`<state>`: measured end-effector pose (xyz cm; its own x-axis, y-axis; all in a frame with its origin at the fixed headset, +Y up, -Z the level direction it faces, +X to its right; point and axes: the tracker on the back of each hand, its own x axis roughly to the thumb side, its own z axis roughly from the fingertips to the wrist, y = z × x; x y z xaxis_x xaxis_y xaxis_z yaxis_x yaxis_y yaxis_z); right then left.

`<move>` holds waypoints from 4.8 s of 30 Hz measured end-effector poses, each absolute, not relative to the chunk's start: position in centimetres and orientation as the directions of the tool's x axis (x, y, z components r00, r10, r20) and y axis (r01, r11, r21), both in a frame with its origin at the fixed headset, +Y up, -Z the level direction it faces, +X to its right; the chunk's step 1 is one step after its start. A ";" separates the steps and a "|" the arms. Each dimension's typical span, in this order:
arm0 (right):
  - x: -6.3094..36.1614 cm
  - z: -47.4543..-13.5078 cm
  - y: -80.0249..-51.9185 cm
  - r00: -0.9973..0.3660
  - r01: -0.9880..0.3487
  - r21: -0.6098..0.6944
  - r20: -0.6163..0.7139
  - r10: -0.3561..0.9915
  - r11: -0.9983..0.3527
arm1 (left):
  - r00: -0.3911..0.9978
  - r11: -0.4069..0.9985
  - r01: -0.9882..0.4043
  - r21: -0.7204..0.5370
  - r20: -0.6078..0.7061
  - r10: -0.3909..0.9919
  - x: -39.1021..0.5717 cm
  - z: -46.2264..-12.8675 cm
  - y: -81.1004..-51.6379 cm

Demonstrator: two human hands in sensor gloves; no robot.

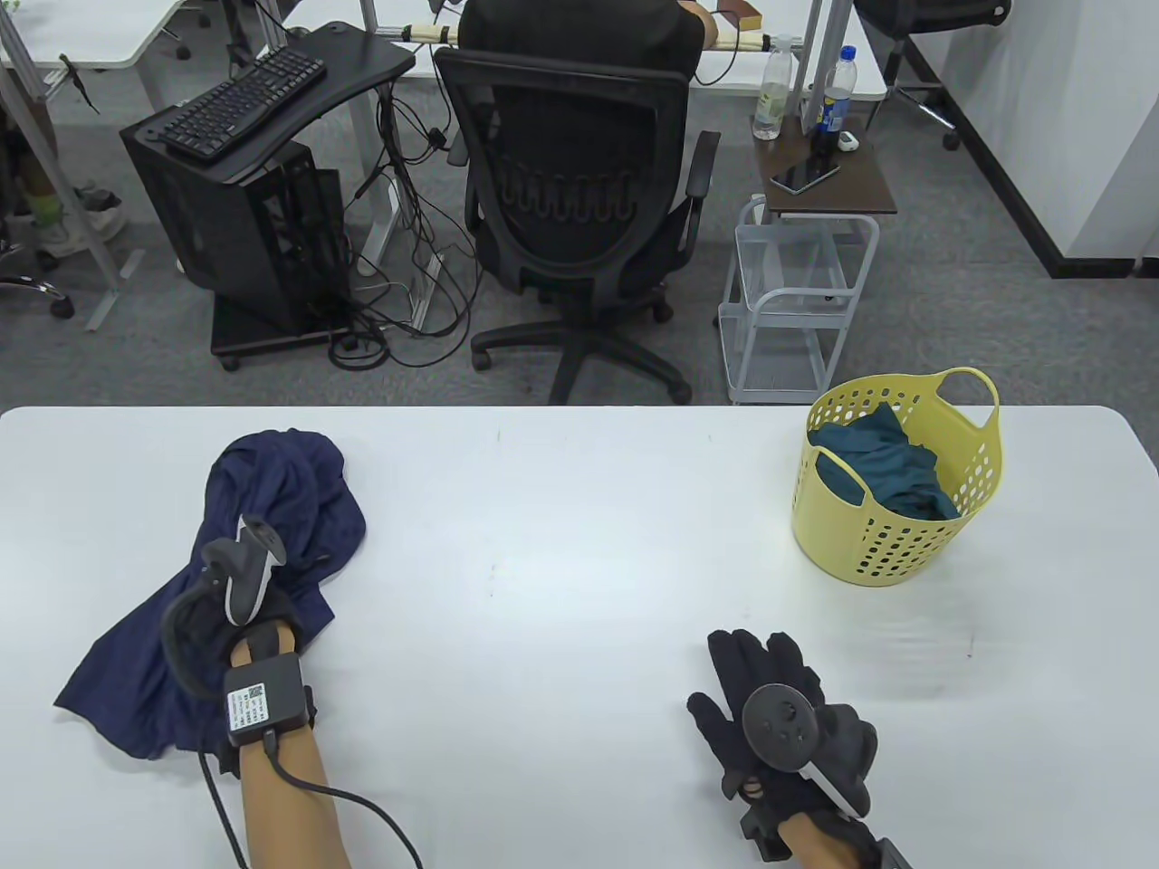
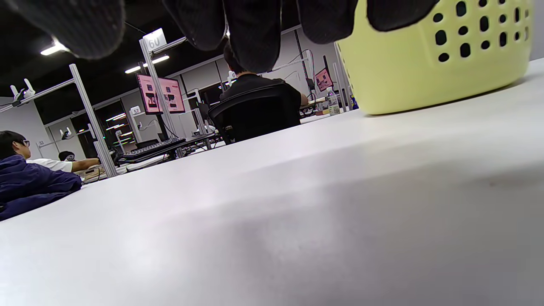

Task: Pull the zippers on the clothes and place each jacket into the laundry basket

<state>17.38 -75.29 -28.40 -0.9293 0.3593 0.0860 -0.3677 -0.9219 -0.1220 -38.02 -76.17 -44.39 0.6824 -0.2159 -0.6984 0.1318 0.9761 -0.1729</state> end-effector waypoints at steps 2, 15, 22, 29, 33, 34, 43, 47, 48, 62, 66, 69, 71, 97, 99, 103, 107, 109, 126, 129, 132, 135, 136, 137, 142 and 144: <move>17.7 -28.3 -75.3 -0.922 -0.386 -0.127 0.082 0.378 -0.914 | 0.697 0.978 0.140 -0.151 -0.686 -0.206 -37.9 -43.7 -75.8; 18.8 -28.5 -75.9 -0.901 -0.434 -0.106 0.054 0.430 -0.895 | 0.812 0.964 -0.036 0.264 -0.554 0.182 -35.2 -37.8 -62.5; 20.2 -28.7 -76.2 -0.886 -0.462 -0.112 0.017 0.463 -0.880 | 0.903 0.878 -0.157 0.453 -0.293 0.313 -28.1 -33.9 -55.5; 21.8 -28.7 -75.7 -0.853 -0.508 -0.173 -0.035 0.521 -0.844 | 0.942 0.853 -0.296 0.429 -0.019 0.336 -18.2 -31.0 -54.9; 23.6 -28.5 -75.1 -0.804 -0.536 -0.310 -0.094 0.586 -0.785 | 0.964 0.932 -0.253 0.260 -0.011 0.264 -13.4 -30.8 -58.7; 24.3 -28.4 -74.7 -0.793 -0.529 -0.359 -0.115 0.599 -0.769 | 0.972 0.956 -0.230 0.184 -0.002 0.234 -12.1 -30.9 -60.8; 26.8 -29.0 -75.5 -0.737 -0.583 -0.344 -0.157 0.657 -0.736 | 0.997 0.822 -0.044 -0.568 0.024 0.070 -8.5 -32.8 -75.5; 26.5 -29.7 -75.9 -0.719 -0.608 -0.306 -0.177 0.672 -0.732 | 0.942 0.789 -0.266 -0.554 0.024 0.334 -11.0 -32.2 -73.3; 26.3 -29.7 -75.9 -0.712 -0.620 -0.300 -0.173 0.680 -0.725 | 0.917 0.783 -0.334 -0.525 0.013 0.399 -11.7 -32.0 -72.9; 21.1 -33.5 -76.6 -0.708 -0.702 0.221 -0.328 0.626 -0.678 | 0.881 0.912 -0.405 0.066 -0.239 0.408 -19.4 -29.7 -71.2; 19.7 -33.8 -77.2 -0.815 -0.559 0.173 -0.296 0.498 -0.811 | 0.886 0.906 -0.421 0.046 -0.194 0.421 -17.8 -29.7 -71.2; 19.5 -33.8 -76.8 -0.884 -0.432 0.108 -0.246 0.397 -0.895 | 0.891 0.906 -0.423 0.002 -0.179 0.417 -16.2 -29.5 -71.3; 19.7 -33.6 -76.4 -0.855 -0.500 0.046 -0.185 0.484 -0.865 | 0.891 0.898 -0.439 -0.033 -0.143 0.431 -15.0 -29.4 -71.3; 18.0 -28.4 -73.8 -0.487 -0.741 0.500 0.059 0.872 -0.448 | 0.892 0.888 -0.452 0.088 0.034 0.450 -13.2 -29.2 -71.8; 15.9 -27.8 -74.2 -0.621 -0.618 0.540 0.111 0.776 -0.571 | 0.896 0.888 -0.443 0.128 0.021 0.444 -13.5 -29.0 -71.4; 11.3 -27.2 -75.3 -0.898 -0.242 0.443 0.235 0.372 -0.863 | 0.897 0.878 -0.435 0.199 0.007 0.442 -14.2 -28.7 -70.8; 9.6 -28.4 -74.1 -0.963 -0.106 0.226 0.218 0.156 -0.968 | 0.900 0.876 -0.423 0.231 -0.003 0.436 -15.8 -28.7 -70.1; 9.9 -29.7 -72.7 -0.962 -0.132 0.279 0.194 0.191 -0.951 | 0.890 0.866 -0.443 0.235 -0.007 0.457 -16.8 -28.7 -69.7; 10.0 -40.7 -66.1 -0.992 -0.001 -0.046 -0.124 0.007 -0.999 | 0.901 0.765 -0.386 -0.516 -0.031 0.433 -15.1 -28.5 -71.2; 10.6 -40.1 -68.3 -0.994 -0.030 0.030 -0.101 0.027 -0.999 | 0.866 0.723 -0.462 -0.514 -0.087 0.492 -16.4 -28.9 -71.7; 10.8 -38.0 -67.8 -0.991 -0.116 -0.039 -0.057 0.118 -0.993 | 0.823 0.716 -0.556 -0.423 -0.153 0.548 -18.7 -28.8 -71.0; 9.8 -34.6 -66.1 -0.975 -0.211 -0.112 0.099 0.201 -0.971 | 0.855 0.798 -0.517 -0.309 -0.218 0.470 -20.9 -28.5 -70.1; 9.0 -32.8 -65.5 -0.957 -0.255 -0.127 0.172 0.232 -0.959 | 0.878 0.833 -0.472 -0.289 -0.238 0.416 -21.6 -28.5 -70.0; 8.4 -31.8 -65.4 -0.943 -0.278 -0.124 0.226 0.246 -0.952 | 0.890 0.846 -0.447 -0.291 -0.243 0.386 -21.9 -28.5 -70.1; 3.2 -26.0 -68.3 -0.831 -0.290 0.044 0.485 0.274 -0.956 | 0.923 0.799 -0.358 -0.483 -0.055 0.380 -21.1 -29.7 -72.9; 1.2 -25.0 -71.3 -0.830 -0.174 0.131 0.513 0.217 -0.976 | 0.922 0.752 -0.326 -0.573 -0.017 0.387 -19.7 -30.2 -74.7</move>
<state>1.22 -71.31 -25.00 -0.8303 0.2174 0.5132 -0.1743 -0.9759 0.1315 -19.66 -74.71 -30.21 0.9220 0.3868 -0.0171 -0.3261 0.7518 -0.5731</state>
